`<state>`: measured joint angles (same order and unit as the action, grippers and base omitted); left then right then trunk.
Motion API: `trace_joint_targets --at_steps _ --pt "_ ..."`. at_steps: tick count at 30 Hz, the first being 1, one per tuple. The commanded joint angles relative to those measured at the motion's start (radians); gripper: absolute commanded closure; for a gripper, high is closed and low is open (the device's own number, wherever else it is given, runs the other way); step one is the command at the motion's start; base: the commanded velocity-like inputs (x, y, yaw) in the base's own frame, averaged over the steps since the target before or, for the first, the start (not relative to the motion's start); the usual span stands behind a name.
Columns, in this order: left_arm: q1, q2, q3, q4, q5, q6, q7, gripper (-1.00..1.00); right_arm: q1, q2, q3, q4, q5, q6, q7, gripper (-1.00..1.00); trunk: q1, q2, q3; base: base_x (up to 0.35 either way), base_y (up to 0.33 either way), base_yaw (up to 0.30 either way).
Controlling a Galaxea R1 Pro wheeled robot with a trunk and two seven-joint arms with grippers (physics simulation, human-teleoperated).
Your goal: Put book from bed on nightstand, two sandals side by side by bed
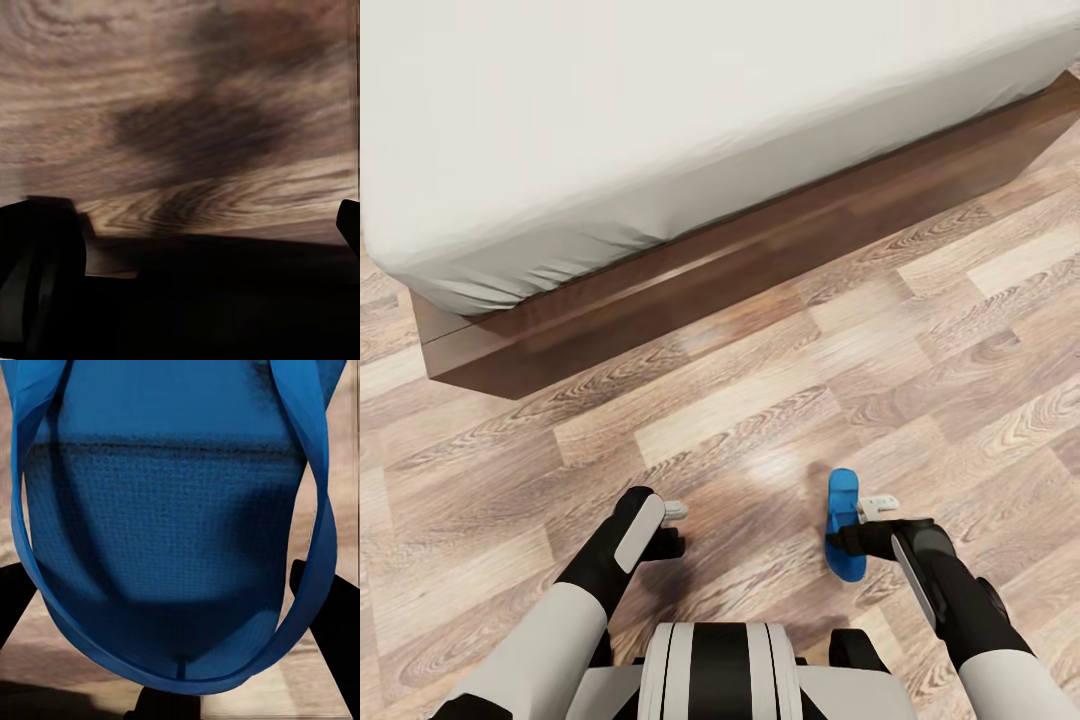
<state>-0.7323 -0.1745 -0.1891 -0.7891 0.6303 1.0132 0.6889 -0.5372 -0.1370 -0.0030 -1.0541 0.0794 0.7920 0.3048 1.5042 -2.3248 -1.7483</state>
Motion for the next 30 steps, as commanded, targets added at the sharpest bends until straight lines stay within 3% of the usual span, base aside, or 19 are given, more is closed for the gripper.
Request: trace_joint_targets --at_steps 1,30 --pt "0.000 0.000 -0.001 -0.001 0.009 0.002 0.010 -1.00 0.000 0.000 -0.001 -0.002 0.008 0.007 0.007 1.00 0.000 0.000 0.001 0.000 0.000 -0.112" --pt "-0.001 0.000 -0.001 -0.001 0.009 0.002 0.009 -1.00 0.000 -0.001 -0.002 -0.004 0.007 0.021 0.007 1.00 0.000 0.000 0.045 0.000 0.000 -0.135"
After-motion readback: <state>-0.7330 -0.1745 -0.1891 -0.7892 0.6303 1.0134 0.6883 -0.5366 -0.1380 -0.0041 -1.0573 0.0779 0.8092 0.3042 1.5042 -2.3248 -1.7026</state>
